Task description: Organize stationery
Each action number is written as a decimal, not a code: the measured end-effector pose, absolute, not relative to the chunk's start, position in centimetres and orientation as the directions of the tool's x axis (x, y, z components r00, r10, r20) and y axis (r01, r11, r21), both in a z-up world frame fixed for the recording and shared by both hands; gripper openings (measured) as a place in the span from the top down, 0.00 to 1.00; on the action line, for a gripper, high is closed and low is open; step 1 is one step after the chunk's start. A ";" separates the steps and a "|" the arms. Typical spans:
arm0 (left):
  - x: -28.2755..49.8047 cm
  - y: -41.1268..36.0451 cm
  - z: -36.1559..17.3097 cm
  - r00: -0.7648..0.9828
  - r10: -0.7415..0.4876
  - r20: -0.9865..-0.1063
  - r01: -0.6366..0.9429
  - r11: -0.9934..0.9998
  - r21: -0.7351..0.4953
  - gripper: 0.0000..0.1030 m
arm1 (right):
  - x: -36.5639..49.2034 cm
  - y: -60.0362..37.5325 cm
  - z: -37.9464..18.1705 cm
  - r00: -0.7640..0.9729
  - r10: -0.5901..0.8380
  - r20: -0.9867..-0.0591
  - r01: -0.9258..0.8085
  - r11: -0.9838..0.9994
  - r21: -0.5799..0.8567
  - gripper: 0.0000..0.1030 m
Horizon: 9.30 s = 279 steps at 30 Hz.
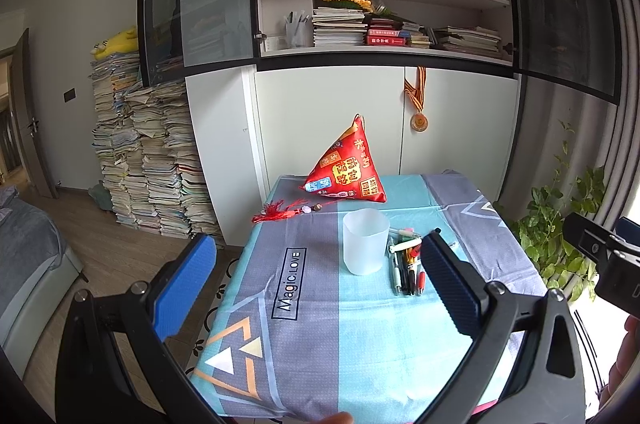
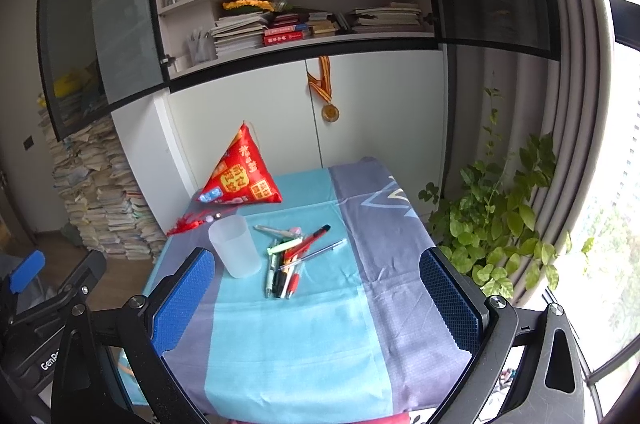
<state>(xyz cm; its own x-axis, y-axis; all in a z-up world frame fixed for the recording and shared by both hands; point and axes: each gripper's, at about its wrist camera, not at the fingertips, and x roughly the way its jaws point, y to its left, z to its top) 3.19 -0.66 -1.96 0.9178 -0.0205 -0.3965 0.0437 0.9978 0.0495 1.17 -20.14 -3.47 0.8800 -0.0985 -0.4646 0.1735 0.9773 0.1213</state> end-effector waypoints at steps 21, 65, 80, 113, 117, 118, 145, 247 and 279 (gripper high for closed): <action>9.8 -3.9 -7.7 0.794 -0.159 -0.586 0.214 0.976 0.026 0.17 | 7.3 -23.2 -7.7 0.781 -0.003 -0.625 0.150 0.972 0.183 0.47; 26.8 -9.8 -21.0 0.399 -0.279 -0.873 0.383 0.916 -0.117 0.85 | 31.6 -30.1 -22.1 0.385 0.215 -0.898 0.471 0.790 0.391 0.57; 28.2 -9.7 -21.0 0.433 -0.196 -0.880 0.310 0.949 -0.059 0.42 | 32.8 -27.2 -21.7 0.405 0.099 -0.909 0.279 0.933 0.226 0.88; 19.1 -6.7 -20.4 0.355 -0.201 -0.913 0.386 0.921 -0.053 0.57 | 22.4 -24.8 -21.9 0.318 0.207 -0.925 0.116 0.960 0.255 0.88; 20.5 -7.7 -19.8 0.382 -0.213 -0.899 0.397 0.917 -0.049 0.58 | 22.2 -25.5 -21.7 0.312 0.216 -0.925 0.138 0.953 0.269 0.84; 21.0 -8.0 -19.8 0.389 -0.208 -0.898 0.395 0.918 -0.041 0.58 | 22.2 -25.7 -21.6 0.316 0.215 -0.924 0.148 0.951 0.272 0.82; 24.7 -10.1 -21.8 0.382 -0.188 -0.905 0.420 0.907 -0.011 0.87 | 24.5 -23.1 -21.9 0.329 0.101 -0.939 0.120 0.982 0.148 0.77; 26.3 1.2 -9.3 0.647 -0.281 -0.708 0.278 0.953 -0.124 0.81 | 24.2 -14.2 -2.0 0.757 0.196 -0.623 -0.110 0.978 0.175 0.87; 24.5 4.9 -11.6 0.633 -0.209 -0.745 0.181 0.976 -0.120 0.73 | 30.1 -9.3 -10.0 0.615 0.202 -0.762 -0.146 0.979 0.142 0.87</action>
<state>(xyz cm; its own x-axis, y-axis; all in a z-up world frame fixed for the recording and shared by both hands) 24.50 4.90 -11.58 0.6331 -0.2088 -0.7453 0.1807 0.9762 -0.1201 30.08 -9.35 -10.01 0.6153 0.2024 -0.7618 -0.1465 0.9790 0.1418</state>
